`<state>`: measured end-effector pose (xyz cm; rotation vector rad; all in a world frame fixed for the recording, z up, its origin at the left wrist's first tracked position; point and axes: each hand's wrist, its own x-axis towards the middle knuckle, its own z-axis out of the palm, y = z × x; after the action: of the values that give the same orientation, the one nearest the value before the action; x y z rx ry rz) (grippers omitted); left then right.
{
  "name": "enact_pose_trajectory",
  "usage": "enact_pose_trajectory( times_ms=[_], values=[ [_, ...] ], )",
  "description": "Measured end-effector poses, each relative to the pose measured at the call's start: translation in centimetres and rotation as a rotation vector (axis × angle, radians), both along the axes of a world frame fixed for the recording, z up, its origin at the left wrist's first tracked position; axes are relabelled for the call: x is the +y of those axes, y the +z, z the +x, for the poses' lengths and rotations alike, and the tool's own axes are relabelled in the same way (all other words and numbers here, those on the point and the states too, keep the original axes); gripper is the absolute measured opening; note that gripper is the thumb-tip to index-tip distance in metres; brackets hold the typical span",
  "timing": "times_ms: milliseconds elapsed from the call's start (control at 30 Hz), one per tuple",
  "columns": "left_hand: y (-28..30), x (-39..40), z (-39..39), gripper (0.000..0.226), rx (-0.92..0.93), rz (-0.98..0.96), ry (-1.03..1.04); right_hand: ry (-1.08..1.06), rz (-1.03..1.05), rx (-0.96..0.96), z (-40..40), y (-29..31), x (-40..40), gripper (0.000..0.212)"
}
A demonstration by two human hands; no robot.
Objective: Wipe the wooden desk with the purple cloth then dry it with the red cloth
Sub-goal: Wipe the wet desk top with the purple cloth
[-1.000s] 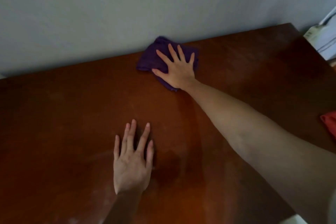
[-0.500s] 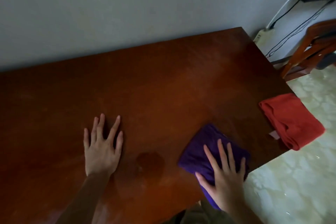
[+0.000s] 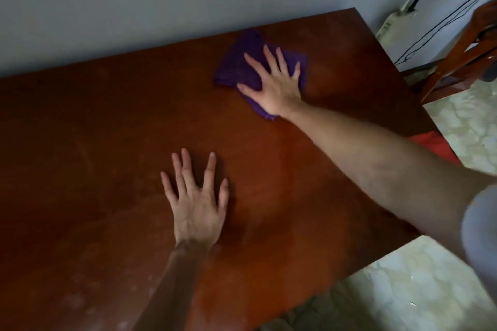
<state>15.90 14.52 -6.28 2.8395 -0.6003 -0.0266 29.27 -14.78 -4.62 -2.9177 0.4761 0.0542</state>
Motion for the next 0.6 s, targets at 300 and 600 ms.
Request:
enact_pose_trajectory(
  times_ms=[300,600],
  values=[
    [-0.2,0.1,-0.2,0.061,0.024,-0.002,0.009,0.087,0.017,0.043,2.5,1.2,-3.5,0.085],
    [0.5,0.1,-0.2,0.063,0.064,0.006,0.036,0.072,-0.1,-0.101,-19.8,-0.6,-2.8,0.087]
  ],
)
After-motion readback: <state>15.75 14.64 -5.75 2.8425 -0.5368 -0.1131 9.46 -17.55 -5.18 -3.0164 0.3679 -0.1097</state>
